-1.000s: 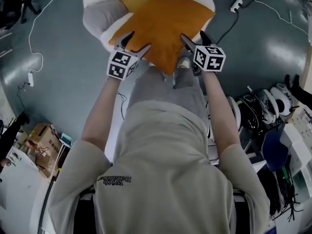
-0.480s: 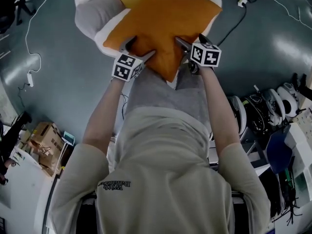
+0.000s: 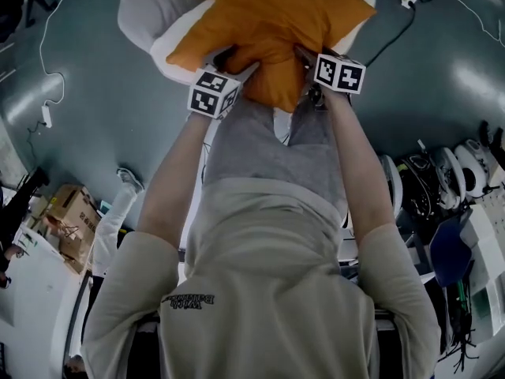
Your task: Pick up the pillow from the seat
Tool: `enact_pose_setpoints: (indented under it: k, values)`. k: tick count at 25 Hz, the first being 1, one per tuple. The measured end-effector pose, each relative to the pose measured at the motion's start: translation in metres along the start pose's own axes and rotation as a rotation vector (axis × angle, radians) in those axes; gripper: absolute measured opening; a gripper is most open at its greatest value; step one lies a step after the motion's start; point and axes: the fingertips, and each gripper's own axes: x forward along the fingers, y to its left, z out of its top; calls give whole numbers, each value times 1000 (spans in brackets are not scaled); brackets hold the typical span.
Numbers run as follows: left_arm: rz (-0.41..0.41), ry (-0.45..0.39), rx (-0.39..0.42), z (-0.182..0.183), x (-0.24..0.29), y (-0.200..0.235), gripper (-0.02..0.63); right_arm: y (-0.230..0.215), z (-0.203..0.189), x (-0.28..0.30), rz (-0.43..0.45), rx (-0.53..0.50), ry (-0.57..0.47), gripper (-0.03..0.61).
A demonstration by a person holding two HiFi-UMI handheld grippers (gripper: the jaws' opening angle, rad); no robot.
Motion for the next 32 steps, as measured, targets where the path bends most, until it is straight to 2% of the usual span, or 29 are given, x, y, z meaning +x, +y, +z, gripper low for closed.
enact_pose_setpoints:
  k: [3,5,7,11,14,18,20,25,32]
  values:
    - [11,26,47,10,5,-7,199,4,9,-6,-6,-9,-46,130]
    - [23,27,100,16,4,-13,141,10,15,-15,5,-33,-81,73]
    - [30,8,119,20,0,-17,107,20,23,-24,41,-62,-114,35]
    - [67,-56,124,33,-23,-19,60,50,39,-49,101,-192,-179,18]
    - [97,-125,102,57,-54,-26,28,79,59,-79,140,-265,-261,17]
    - [119,-206,49,92,-101,-47,15,117,88,-130,165,-332,-324,17]
    - [122,-243,51,112,-128,-60,14,136,101,-161,171,-361,-348,17]
    - [118,-359,166,184,-208,-105,14,187,138,-263,187,-413,-476,17]
    - [108,-587,340,301,-348,-165,15,289,208,-424,185,-546,-716,17]
